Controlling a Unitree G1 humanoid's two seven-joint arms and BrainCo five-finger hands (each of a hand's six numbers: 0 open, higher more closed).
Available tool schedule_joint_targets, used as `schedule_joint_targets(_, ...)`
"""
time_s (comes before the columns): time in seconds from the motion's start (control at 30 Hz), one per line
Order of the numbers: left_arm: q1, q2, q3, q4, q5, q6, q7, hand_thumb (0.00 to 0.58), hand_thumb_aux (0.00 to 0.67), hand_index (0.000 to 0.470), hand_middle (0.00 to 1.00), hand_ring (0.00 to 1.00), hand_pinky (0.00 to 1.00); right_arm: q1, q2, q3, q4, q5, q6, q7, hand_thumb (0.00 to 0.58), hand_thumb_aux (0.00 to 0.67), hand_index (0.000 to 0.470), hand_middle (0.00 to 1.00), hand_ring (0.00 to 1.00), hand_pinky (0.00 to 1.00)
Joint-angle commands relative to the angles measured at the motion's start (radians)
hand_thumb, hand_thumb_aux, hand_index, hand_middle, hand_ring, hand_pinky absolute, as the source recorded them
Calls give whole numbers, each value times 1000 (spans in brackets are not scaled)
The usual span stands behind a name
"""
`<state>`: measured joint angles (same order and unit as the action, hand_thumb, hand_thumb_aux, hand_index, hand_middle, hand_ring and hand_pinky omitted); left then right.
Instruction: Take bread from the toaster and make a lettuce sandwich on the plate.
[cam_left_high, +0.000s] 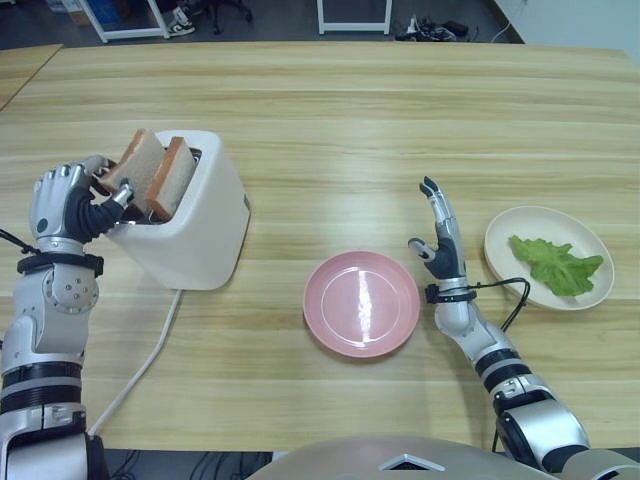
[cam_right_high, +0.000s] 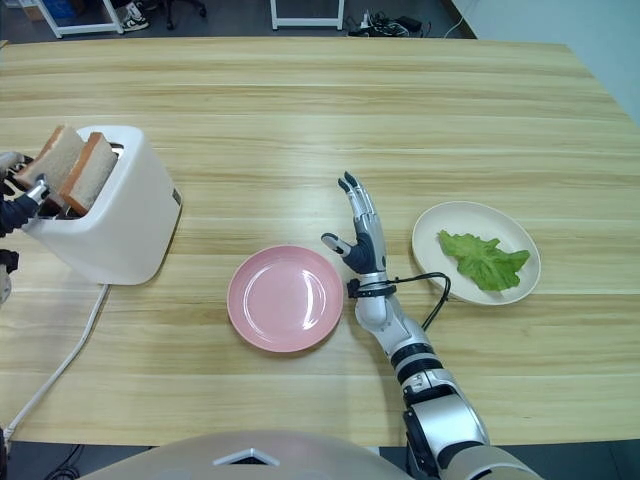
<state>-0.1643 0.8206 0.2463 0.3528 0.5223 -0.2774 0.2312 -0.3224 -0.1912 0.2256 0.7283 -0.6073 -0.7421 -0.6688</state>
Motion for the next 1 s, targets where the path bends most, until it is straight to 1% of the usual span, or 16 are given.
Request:
schedule_joint_targets(0.03,-77,-49,34,-21,-37,3,105,580,670,470,1000,1000,1000,-5,7,-2,25,9,4,-14,0,0,0,0,0,0)
schedule_joint_targets(0.1,-114,-82,60,-48,-64,-16,171,580,670,470,1000,1000,1000,-7,8,-5,34,13,3,-22,0,0,0,0,0,0)
schedule_joint_targets(0.23,-188,-168,114,-122,-140,-106,301,580,670,470,1000,1000,1000,-11,13,-7,55,20,0,-35,0,0,0,0,0,0)
schedule_joint_targets(0.37,-220,-238,134,-205,-241,-191,313,580,670,470,1000,1000,1000,-16,18,-9,71,28,-5,-49,0,0,0,0,0,0)
schedule_joint_targets(0.43,-211,-272,122,-287,-336,-236,257,580,670,470,1000,1000,1000,-13,12,-18,62,34,-12,-58,0,0,0,0,0,0)
schedule_joint_targets(0.47,-196,-290,90,-346,-379,-253,211,580,670,470,1000,1000,1000,-11,7,-27,49,41,-15,-61,0,0,0,0,0,0)
schedule_joint_targets(0.57,-134,-360,-57,-470,-533,-252,27,580,670,470,1000,1000,1000,-5,-16,-68,-5,76,-26,-57,0,0,0,0,0,0)
schedule_joint_targets(0.7,-84,-461,-196,-477,-684,-246,-155,580,670,470,1000,1000,1000,3,-31,-98,-30,98,-23,-41,0,0,0,0,0,0)
schedule_joint_targets(0.8,-31,-510,-286,-503,-773,-244,-290,580,670,470,1000,1000,1000,-1,-31,-104,-17,98,-21,-37,0,0,0,0,0,0)
schedule_joint_targets(0.9,40,-560,-381,-475,-799,-241,-401,580,670,470,1000,1000,1000,-14,-33,-108,-5,95,-19,-37,0,0,0,0,0,0)
schedule_joint_targets(1.0,66,-630,-410,-382,-800,-236,-449,580,670,470,1000,1000,1000,-21,-47,-120,-9,94,-18,-43,0,0,0,0,0,0)
